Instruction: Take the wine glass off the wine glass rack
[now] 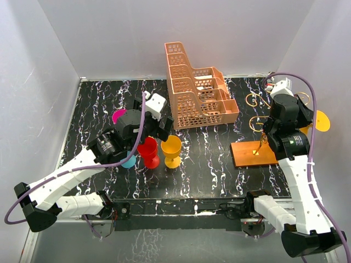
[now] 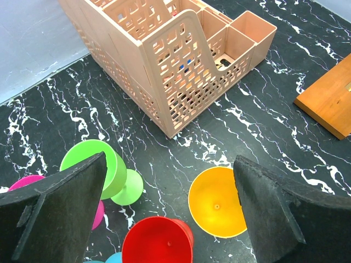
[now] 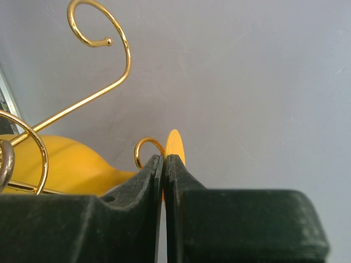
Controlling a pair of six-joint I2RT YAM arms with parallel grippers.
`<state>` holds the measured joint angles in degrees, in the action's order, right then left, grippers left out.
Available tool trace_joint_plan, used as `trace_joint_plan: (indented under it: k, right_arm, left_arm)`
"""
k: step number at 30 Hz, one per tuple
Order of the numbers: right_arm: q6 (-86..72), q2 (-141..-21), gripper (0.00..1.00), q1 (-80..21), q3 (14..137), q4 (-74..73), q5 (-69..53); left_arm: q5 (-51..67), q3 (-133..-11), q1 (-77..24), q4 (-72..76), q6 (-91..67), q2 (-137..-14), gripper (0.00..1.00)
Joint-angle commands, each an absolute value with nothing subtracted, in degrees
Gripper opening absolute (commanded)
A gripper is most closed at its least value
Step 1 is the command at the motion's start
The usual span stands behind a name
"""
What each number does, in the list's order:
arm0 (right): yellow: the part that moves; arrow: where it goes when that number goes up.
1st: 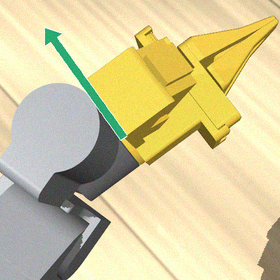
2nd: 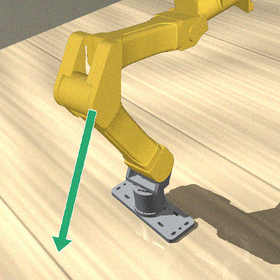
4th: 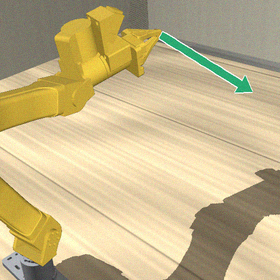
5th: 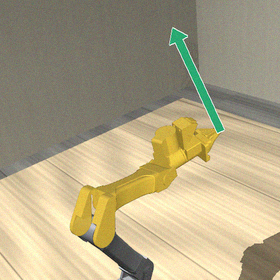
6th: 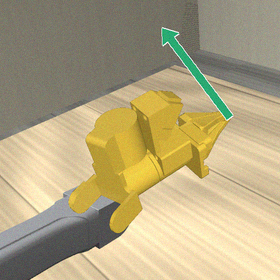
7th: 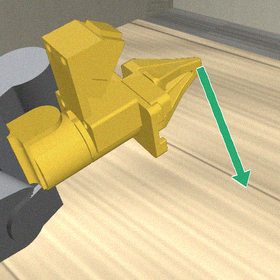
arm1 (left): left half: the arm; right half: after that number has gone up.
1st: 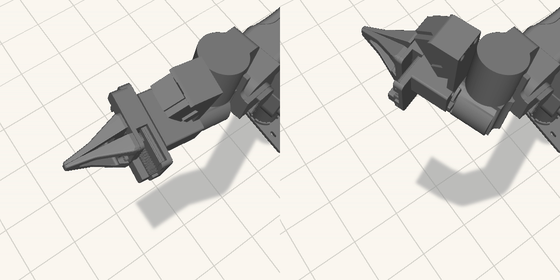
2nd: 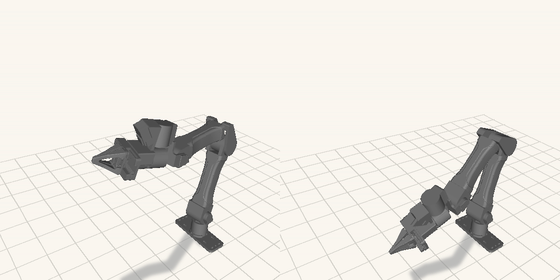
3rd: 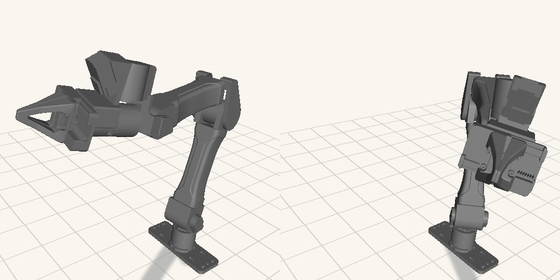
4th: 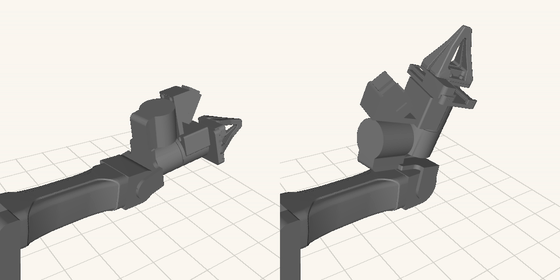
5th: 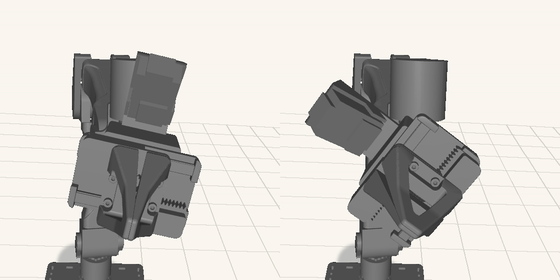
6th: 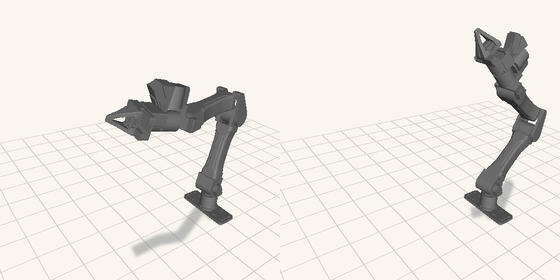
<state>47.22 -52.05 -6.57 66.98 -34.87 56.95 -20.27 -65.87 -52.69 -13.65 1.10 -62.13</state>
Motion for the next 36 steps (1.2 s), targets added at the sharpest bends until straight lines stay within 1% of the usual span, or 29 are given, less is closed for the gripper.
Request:
trace_joint_plan:
  k: [1, 11, 15, 19, 26, 30, 36]
  right_arm:
    - [46.64, -51.10, 0.08, -7.36, 70.69, -33.29, 54.87]
    - [44.50, -52.65, 0.08, -8.35, 76.61, -38.72, 50.36]
    - [44.60, -52.93, 0.08, -8.70, 76.82, -39.17, 50.08]
    - [44.70, -53.99, 0.08, -8.70, 76.74, -36.49, 50.57]
    - [47.19, -57.40, 0.08, -8.68, 76.30, -27.89, 55.93]
    - [46.55, -58.79, 0.08, -8.62, 76.82, -27.84, 54.52]
    - [47.44, -57.16, 0.08, -8.68, 75.28, -27.91, 53.87]
  left_arm:
    - [-20.20, -66.01, -52.85, -12.48, 1.41, -60.64, 0.97]
    - [-20.96, -65.92, -52.67, -12.48, 1.72, -60.34, 0.97]
    - [-21.09, -65.83, -52.65, -12.40, 1.84, -60.27, 0.97]
    - [-21.01, -65.74, -52.69, -12.31, 1.93, -60.20, 0.97]
    - [-21.12, -65.59, -52.45, -12.15, 1.98, -60.17, 0.97]
    - [-21.09, -65.57, -52.37, -12.14, 1.95, -60.12, 0.97]
    - [-21.34, -65.48, -52.12, -12.04, 2.19, -60.25, 0.97]
